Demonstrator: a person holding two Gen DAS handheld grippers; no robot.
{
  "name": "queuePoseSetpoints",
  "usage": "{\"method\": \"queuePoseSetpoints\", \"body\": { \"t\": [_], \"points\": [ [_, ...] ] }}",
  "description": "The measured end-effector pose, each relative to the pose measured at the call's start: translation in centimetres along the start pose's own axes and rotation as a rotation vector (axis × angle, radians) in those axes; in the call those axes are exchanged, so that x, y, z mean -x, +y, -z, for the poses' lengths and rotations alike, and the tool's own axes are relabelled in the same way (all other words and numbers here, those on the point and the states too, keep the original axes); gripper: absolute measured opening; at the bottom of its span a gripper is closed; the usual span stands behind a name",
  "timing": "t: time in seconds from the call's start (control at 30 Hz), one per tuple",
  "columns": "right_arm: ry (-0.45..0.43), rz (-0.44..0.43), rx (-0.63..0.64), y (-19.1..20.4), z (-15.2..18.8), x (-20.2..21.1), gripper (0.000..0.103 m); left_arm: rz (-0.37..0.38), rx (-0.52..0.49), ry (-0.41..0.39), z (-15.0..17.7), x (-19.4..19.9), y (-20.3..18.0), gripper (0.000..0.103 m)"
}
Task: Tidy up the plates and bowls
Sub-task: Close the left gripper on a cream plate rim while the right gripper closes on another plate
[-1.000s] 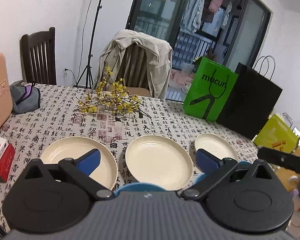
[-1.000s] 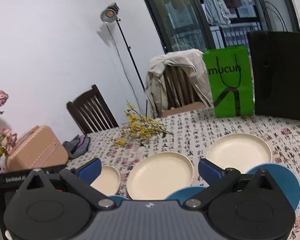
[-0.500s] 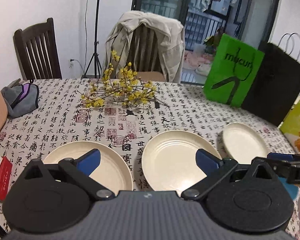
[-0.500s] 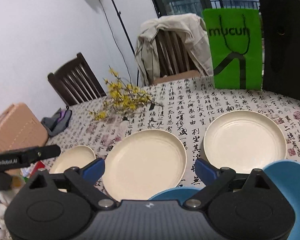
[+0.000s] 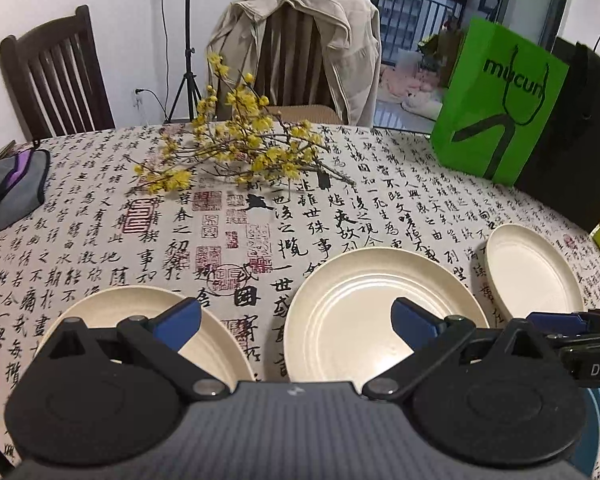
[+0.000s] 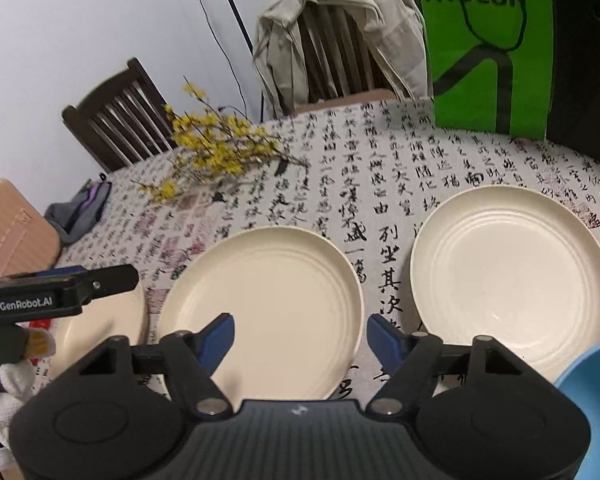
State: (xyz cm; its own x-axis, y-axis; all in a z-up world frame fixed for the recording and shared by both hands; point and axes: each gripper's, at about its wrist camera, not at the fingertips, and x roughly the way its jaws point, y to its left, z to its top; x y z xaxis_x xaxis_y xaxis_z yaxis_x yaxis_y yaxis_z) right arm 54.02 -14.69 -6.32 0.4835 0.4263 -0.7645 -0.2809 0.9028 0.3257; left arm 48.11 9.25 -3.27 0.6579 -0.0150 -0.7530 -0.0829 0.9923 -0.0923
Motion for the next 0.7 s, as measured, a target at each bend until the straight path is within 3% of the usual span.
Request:
{"method": "queuePoseSetpoints", "body": {
  "t": [0.1,0.23,0.37,0.7],
  "points": [
    [0.021,0.013,0.0,-0.3,-0.2,-1.0,0.064,0.002,-0.007,0.02,-0.3,-1.1,-0.1,0.103],
    [0.047,0.031,-0.008,-0.7,-0.5,-2.1,0.063,0.007,0.003,0.04,-0.4,-2.3,0.0,0.102],
    [0.065,0.055,-0.009,-0.9,-0.6,-2.8,0.058,0.03,0.021,0.088,-0.6,-3.6,0.4,0.086],
    [0.109,0.111,0.003,-1.1,-0.5,-4.0,0.05,0.019,0.003,0.148,0.0,-6.0,0.7,0.068]
  ]
}}
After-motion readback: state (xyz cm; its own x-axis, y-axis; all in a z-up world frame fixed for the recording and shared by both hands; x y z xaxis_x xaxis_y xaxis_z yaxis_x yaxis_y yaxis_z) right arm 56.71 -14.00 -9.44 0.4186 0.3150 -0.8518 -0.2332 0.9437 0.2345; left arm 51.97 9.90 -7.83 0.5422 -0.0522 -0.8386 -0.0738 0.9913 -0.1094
